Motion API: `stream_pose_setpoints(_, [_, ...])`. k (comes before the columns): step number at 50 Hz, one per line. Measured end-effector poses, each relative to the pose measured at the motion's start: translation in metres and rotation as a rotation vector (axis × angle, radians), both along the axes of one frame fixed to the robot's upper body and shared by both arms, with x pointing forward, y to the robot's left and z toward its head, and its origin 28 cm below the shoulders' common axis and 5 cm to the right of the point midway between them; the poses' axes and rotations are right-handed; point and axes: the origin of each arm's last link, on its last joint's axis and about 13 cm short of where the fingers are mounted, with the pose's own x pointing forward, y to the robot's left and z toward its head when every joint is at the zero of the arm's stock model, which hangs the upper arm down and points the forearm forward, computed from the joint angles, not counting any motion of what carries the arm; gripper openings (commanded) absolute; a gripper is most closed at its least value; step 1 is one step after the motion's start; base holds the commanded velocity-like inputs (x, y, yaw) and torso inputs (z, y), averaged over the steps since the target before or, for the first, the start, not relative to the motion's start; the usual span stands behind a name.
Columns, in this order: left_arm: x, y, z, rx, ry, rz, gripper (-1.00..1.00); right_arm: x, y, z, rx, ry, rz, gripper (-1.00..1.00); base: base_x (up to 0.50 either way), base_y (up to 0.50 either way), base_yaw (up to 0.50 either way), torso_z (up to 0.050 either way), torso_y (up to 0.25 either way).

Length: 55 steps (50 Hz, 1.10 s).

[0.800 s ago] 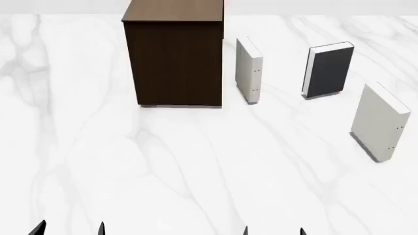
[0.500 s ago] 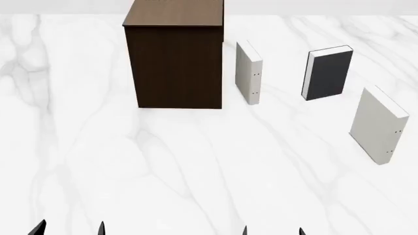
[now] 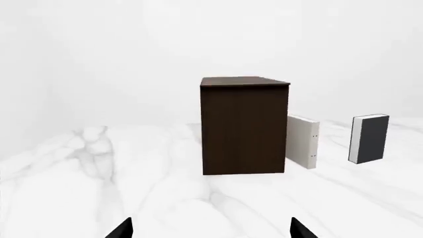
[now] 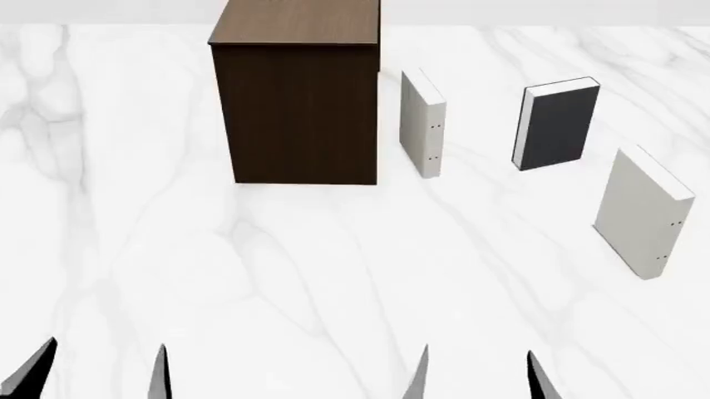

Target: Pick up the book in the middle and place it on the cabinet shelf.

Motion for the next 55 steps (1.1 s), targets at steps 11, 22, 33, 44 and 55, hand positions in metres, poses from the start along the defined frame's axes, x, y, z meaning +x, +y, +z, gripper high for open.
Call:
stream_pose_setpoints(11, [-0.013, -0.003, 0.046, 0.029, -0.145, -0.006, 1.0, -0.011, -0.001, 0.055, 0.022, -0.155, -0.01, 1.0, 0.0, 0.0, 0.0, 0.0, 0.0])
stream_pose_setpoints(22, [-0.029, -0.003, 0.086, 0.036, -0.272, -0.001, 1.0, -0.028, 0.002, 0.098, 0.038, -0.289, 0.004, 1.0, 0.0, 0.0, 0.0, 0.0, 0.0])
stream_pose_setpoints(33, [-0.04, -0.003, 0.104, 0.039, -0.325, -0.001, 1.0, -0.039, 0.005, 0.116, 0.04, -0.338, 0.016, 1.0, 0.14, 0.0, 0.0, 0.0, 0.0])
stream_pose_setpoints(44, [-0.045, -0.004, 0.111, 0.04, -0.343, -0.002, 1.0, -0.043, 0.007, 0.121, 0.035, -0.351, 0.03, 1.0, 0.5, 0.0, 0.0, 0.0, 0.0])
stream_pose_setpoints(55, [-0.047, -0.004, 0.114, 0.042, -0.351, -0.003, 1.0, -0.044, 0.007, 0.124, 0.032, -0.348, 0.033, 1.0, 0.5, 0.0, 0.0, 0.0, 0.0])
